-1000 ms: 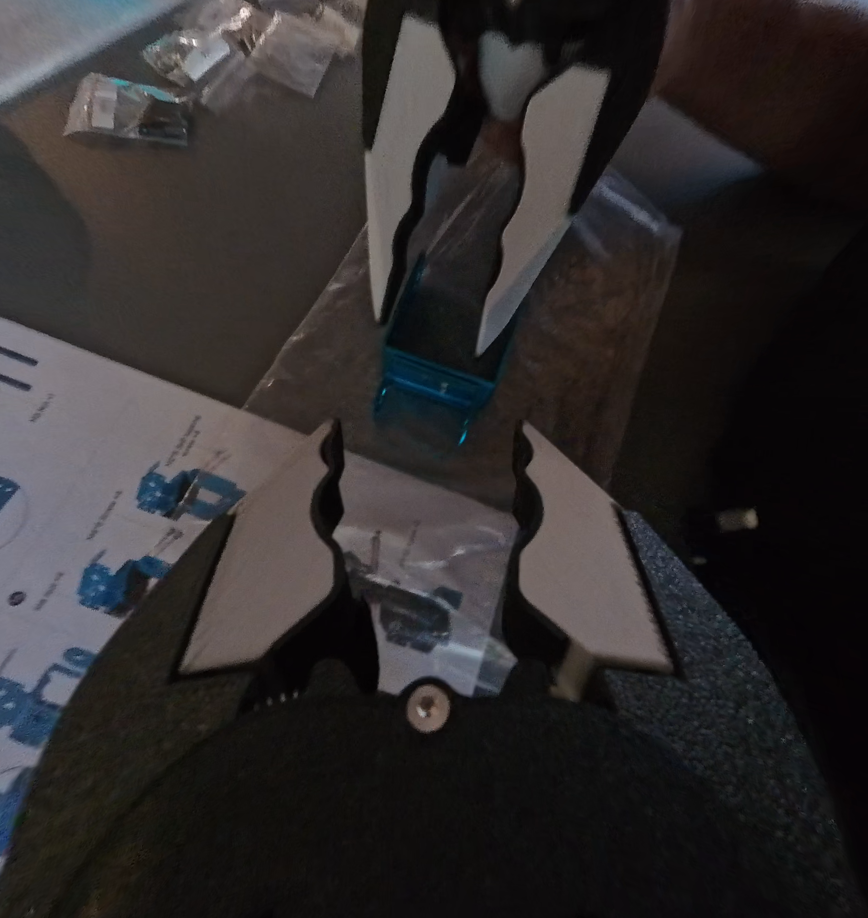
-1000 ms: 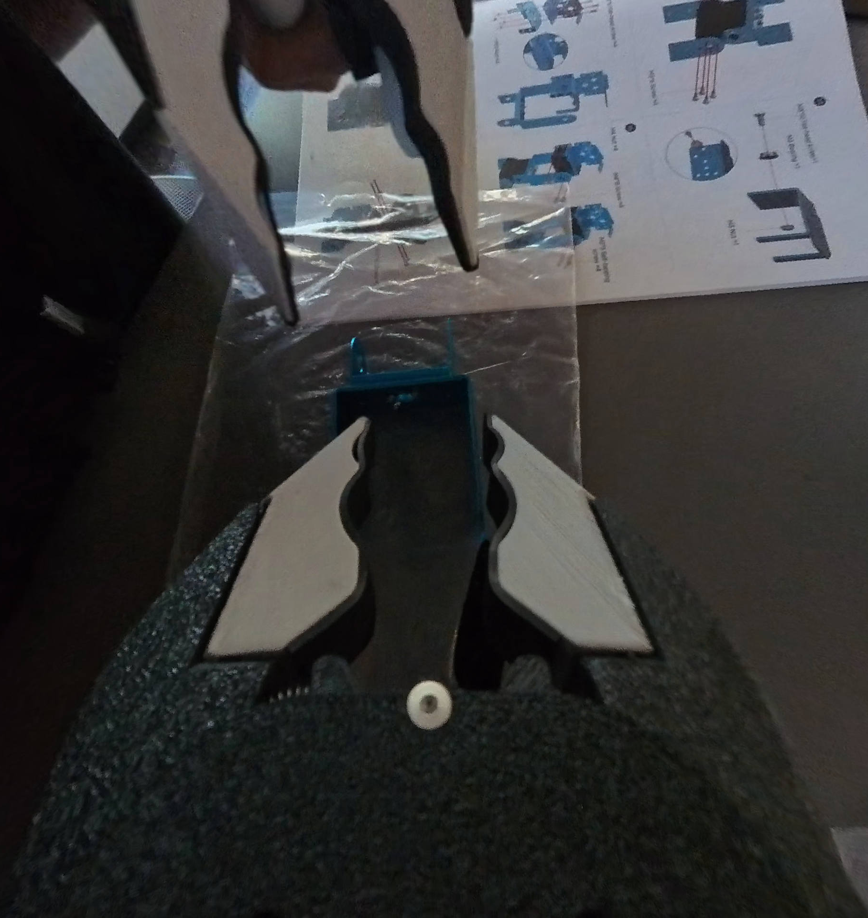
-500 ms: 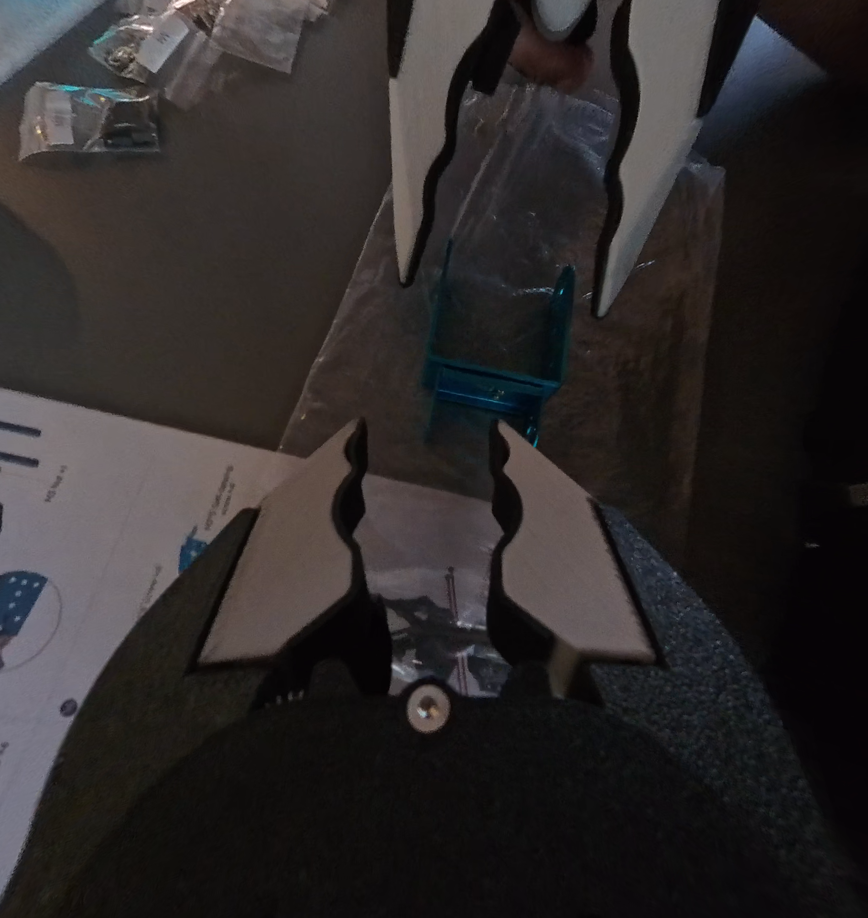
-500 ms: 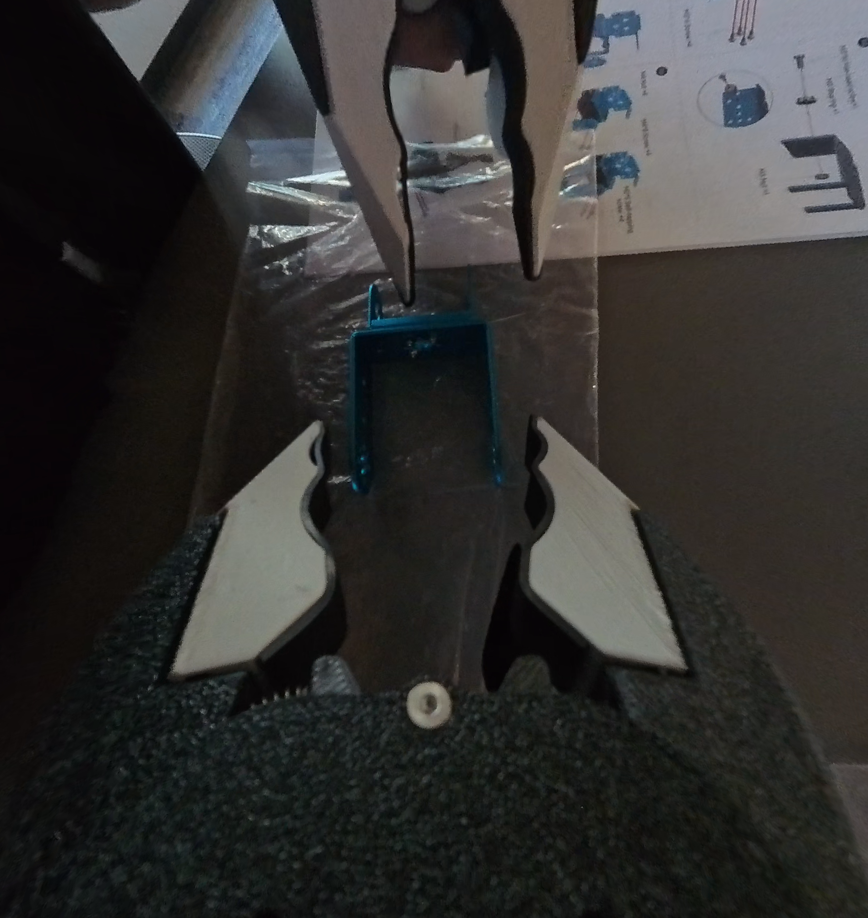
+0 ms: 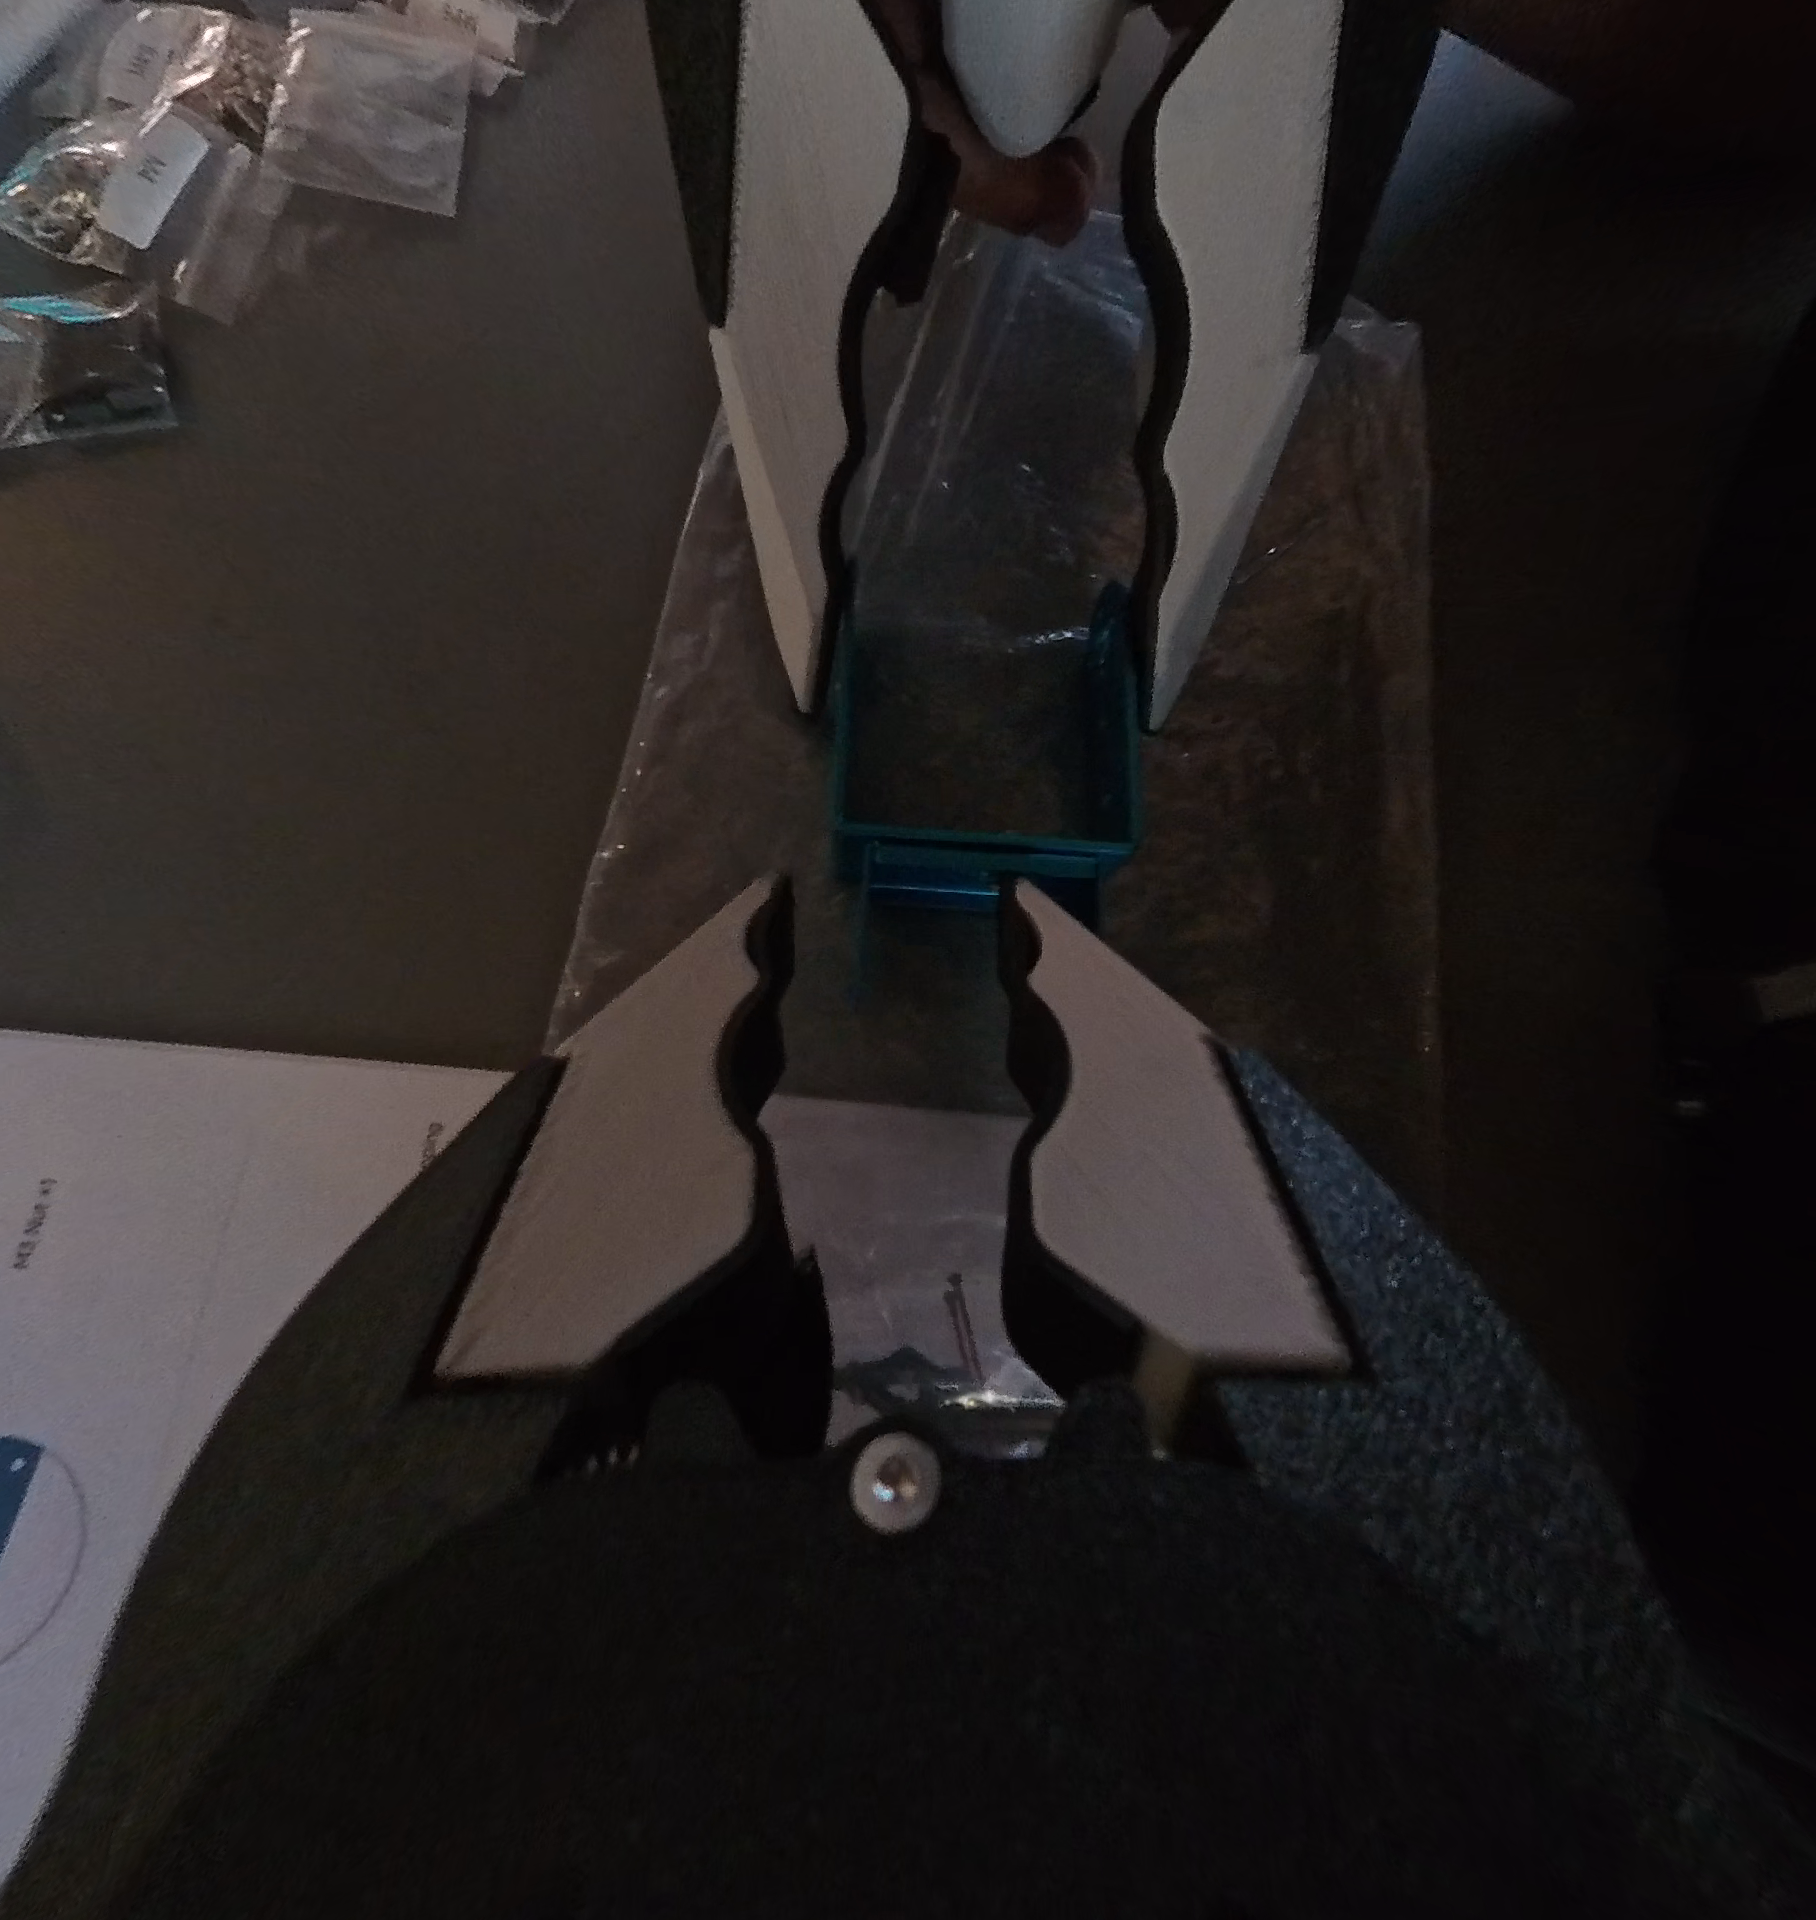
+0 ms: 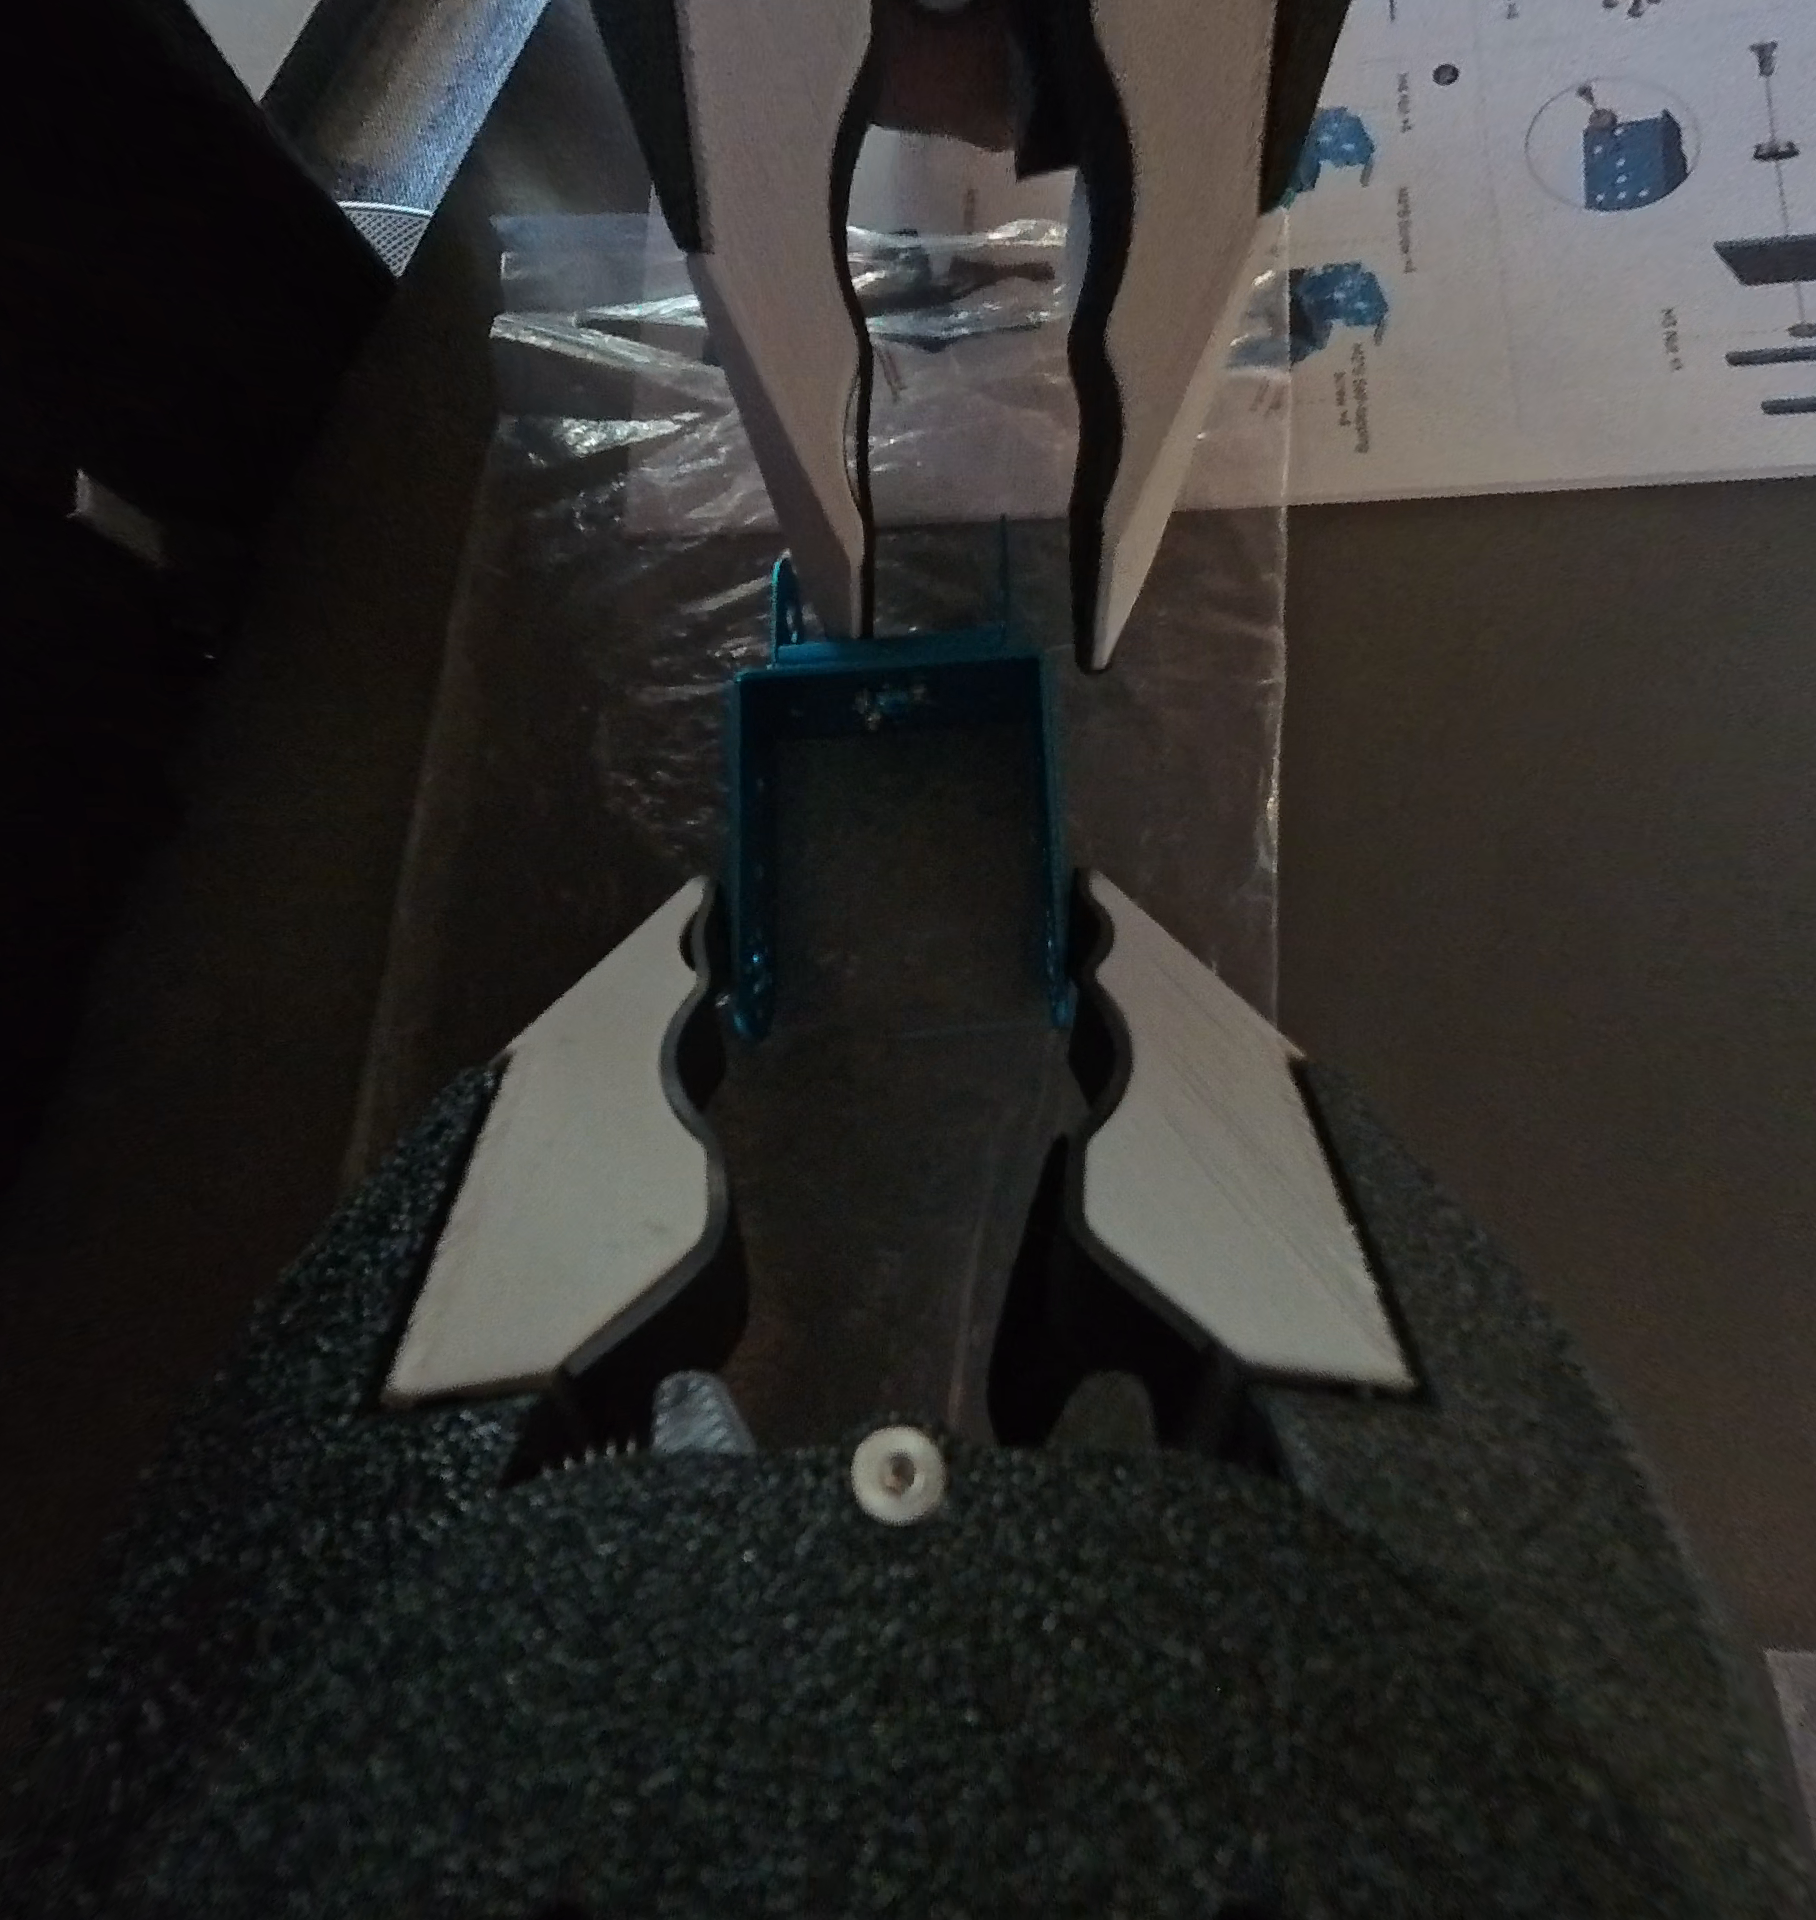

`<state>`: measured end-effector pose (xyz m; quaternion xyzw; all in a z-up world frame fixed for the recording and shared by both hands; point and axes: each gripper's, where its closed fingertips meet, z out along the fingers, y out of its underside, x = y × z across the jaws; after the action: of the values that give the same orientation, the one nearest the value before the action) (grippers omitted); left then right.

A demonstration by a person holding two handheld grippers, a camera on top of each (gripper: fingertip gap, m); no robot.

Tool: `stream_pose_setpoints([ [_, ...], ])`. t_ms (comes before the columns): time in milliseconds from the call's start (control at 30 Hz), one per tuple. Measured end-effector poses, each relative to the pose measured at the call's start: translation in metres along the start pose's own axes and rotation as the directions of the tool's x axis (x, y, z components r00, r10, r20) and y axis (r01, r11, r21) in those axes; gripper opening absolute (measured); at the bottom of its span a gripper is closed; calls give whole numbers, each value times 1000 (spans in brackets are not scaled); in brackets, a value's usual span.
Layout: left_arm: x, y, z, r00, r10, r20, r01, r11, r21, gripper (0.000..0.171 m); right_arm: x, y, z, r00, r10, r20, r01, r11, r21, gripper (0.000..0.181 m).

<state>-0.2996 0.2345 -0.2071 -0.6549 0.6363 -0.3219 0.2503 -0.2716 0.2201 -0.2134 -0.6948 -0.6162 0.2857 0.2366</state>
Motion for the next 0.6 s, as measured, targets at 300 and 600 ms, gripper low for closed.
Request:
stream_pose_setpoints([
  [300, 0, 3, 2, 999, 38, -22, -39, 999, -13, 40, 6, -19, -14, 998, 60, 5, -60, 992, 108, 68],
  [600, -1, 1, 3, 999, 41, -16, -41, 999, -8, 40, 18, -24, 3, 985, 171, 4, -170, 981, 94, 63],
])
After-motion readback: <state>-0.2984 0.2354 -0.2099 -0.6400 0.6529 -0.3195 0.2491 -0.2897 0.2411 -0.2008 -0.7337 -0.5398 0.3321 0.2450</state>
